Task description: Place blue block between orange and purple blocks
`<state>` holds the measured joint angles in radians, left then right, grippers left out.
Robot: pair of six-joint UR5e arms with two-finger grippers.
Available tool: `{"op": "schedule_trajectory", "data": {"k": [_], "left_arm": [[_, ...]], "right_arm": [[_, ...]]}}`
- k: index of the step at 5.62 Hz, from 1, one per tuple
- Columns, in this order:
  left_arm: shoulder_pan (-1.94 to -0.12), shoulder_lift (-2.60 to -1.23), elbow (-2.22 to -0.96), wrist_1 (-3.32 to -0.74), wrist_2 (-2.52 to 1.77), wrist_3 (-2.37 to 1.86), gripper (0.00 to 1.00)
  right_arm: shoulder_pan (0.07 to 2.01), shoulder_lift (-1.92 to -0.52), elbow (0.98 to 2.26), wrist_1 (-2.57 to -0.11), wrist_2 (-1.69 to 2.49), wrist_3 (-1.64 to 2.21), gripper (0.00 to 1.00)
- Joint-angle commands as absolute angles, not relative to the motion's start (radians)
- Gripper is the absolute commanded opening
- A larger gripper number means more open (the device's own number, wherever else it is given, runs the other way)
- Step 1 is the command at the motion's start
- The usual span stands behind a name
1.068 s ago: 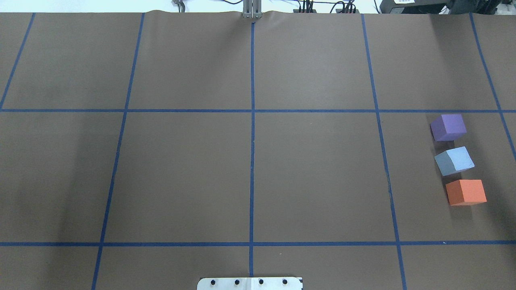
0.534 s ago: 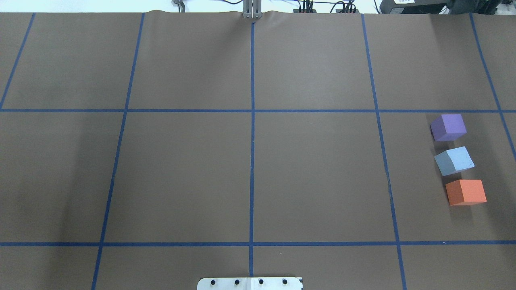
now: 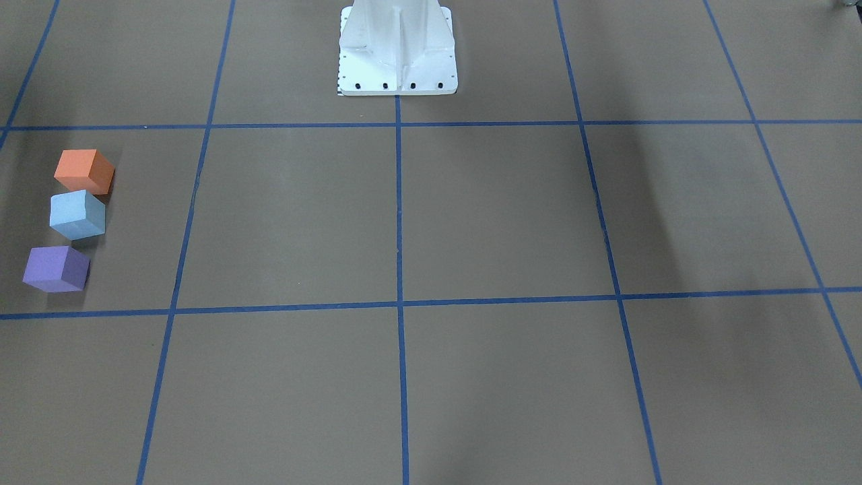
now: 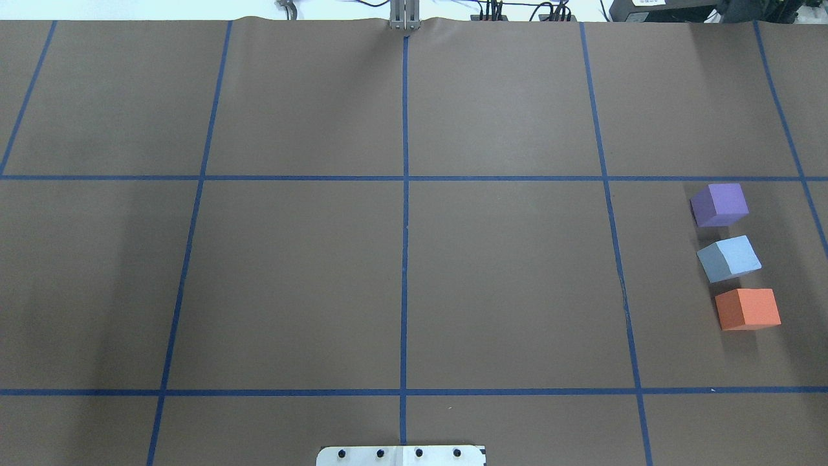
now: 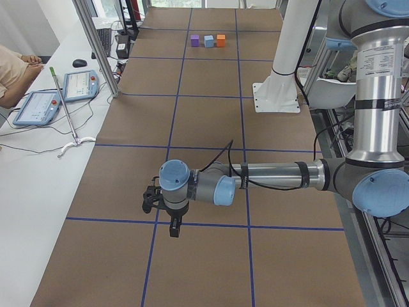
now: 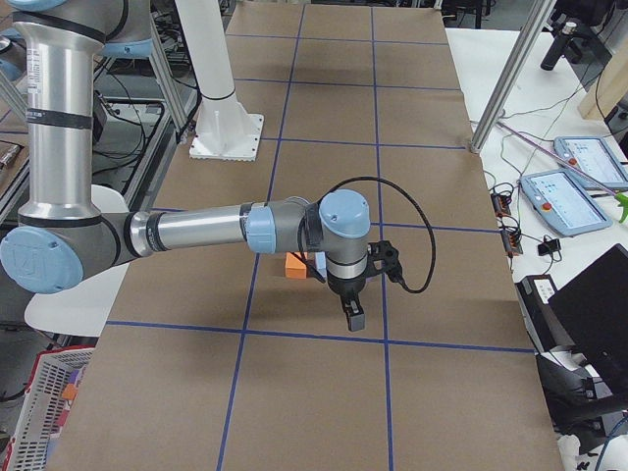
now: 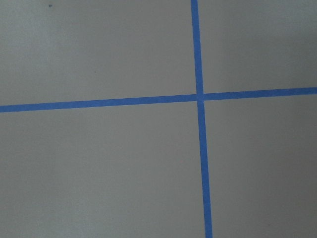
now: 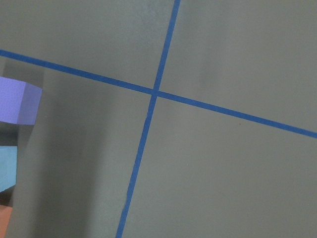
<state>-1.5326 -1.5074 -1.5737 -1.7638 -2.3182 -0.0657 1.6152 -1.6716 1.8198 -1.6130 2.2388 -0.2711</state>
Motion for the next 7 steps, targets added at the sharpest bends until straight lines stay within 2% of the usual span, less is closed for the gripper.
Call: {"op": "schedule_trajectory", "data": {"k": [1, 3, 7], "left_arm": [[-1.532, -1.500, -1.572, -1.764, -2.319, -0.064, 1.00], [-1.532, -1.500, -1.572, -1.764, -2.319, -0.066, 1.00], [-1.532, -1.494, -1.575, -1.781, -2.327, -0.066, 1.00]], "right_arm": [[1.614, -1.693, 1.813, -1.595, 2.279, -0.275, 1.00], [1.615, -1.744, 1.821, -1.585, 2.300, -0.291, 1.00], [1.615, -1.750, 1.816, -1.585, 2.310, -0.291, 1.00]]}}
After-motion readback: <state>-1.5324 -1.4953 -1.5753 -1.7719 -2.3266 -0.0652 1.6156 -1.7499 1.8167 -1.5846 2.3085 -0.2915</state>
